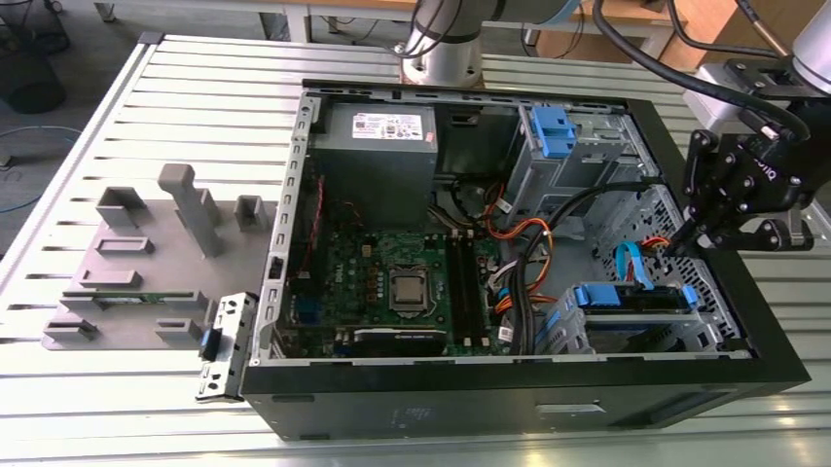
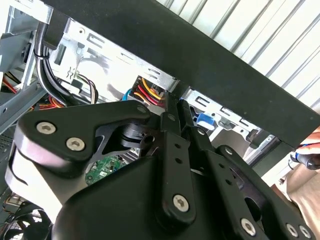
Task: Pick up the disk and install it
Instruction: 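Insert the second disk wire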
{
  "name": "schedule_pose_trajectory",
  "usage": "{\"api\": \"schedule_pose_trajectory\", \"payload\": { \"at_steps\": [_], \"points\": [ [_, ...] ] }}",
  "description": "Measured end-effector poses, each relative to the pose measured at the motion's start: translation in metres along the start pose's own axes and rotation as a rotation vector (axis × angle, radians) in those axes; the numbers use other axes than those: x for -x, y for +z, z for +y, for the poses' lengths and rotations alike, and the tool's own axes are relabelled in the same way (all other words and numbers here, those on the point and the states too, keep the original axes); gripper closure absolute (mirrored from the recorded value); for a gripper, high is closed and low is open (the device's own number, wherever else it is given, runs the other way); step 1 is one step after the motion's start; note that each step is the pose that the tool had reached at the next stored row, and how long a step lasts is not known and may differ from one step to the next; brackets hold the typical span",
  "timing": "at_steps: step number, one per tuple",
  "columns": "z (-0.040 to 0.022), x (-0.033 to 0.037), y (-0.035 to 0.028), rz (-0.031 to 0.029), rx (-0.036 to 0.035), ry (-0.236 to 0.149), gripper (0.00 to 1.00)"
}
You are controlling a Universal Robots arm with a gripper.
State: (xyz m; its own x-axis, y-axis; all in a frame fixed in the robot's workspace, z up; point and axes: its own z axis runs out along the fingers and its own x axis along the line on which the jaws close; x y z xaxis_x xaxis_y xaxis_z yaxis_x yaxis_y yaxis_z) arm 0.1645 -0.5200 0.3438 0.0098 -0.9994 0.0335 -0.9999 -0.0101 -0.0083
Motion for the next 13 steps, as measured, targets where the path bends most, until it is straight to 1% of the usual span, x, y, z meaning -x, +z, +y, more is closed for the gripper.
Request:
{"api": "schedule_pose_trajectory", "payload": {
  "at_steps": [2, 5, 6, 13],
  "points": [
    [0.0013, 0.0001, 0.0001, -0.0001, -0.0001, 0.000, 0.84],
    [0.0053, 0.0000, -0.0001, 0.0001, -0.0004, 0.000, 0.84],
    [0.0114, -0.0027, -0.0001, 0.0003, -0.0016, 0.000, 0.84],
    [0.0135, -0.0139, 0.0003, 0.0002, -0.0017, 0.000, 0.84]
  ]
}}
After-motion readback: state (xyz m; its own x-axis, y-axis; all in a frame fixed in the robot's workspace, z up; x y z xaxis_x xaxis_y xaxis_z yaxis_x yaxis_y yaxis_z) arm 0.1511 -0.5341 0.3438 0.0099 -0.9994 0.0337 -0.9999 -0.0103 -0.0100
